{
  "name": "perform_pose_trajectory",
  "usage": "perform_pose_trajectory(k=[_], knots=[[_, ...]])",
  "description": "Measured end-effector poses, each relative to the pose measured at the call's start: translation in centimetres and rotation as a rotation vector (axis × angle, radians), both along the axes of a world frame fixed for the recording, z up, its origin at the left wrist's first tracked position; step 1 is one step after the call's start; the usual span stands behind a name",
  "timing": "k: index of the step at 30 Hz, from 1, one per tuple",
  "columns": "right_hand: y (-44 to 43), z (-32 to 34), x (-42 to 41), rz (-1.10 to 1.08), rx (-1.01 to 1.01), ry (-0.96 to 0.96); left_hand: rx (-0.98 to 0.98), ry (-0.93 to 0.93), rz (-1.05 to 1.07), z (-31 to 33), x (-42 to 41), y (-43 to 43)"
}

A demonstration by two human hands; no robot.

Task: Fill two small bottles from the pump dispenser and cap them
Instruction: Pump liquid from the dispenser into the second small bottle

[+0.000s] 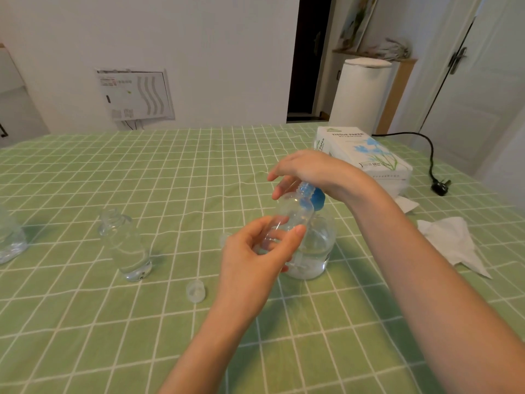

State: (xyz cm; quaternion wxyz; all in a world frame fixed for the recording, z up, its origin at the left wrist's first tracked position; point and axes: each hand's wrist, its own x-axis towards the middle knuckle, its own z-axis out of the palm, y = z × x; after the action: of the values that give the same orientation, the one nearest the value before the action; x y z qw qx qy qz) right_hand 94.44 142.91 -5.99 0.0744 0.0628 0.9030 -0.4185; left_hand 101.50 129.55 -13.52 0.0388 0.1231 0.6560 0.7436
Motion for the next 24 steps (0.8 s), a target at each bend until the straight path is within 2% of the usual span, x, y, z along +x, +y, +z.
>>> perform_pose_trajectory(k=[4,7,11,16,24], knots=[[0.0,-0.4,0.1,-0.023,-0.101,-0.019,-0.011,-0.006,0.005,-0.1,0.0,0.0],[0.1,-0.5,0.0,-0.021,-0.074,-0.004,-0.003,-0.021,0.014,-0.2,-0.1,0.1],[0.3,0.1,-0.5,0.015,0.089,0.048,0.011,-0.008,-0.002,0.0,-0.1,0.1],[0.2,0.4,-0.6,0.027,0.134,0.019,0.018,-0.007,-0.015,0.2,-0.1,0.1],[0.5,-0.3,-0.4,0.018,0.047,-0.003,0.014,-0.014,-0.012,0.0,0.0,0.1]])
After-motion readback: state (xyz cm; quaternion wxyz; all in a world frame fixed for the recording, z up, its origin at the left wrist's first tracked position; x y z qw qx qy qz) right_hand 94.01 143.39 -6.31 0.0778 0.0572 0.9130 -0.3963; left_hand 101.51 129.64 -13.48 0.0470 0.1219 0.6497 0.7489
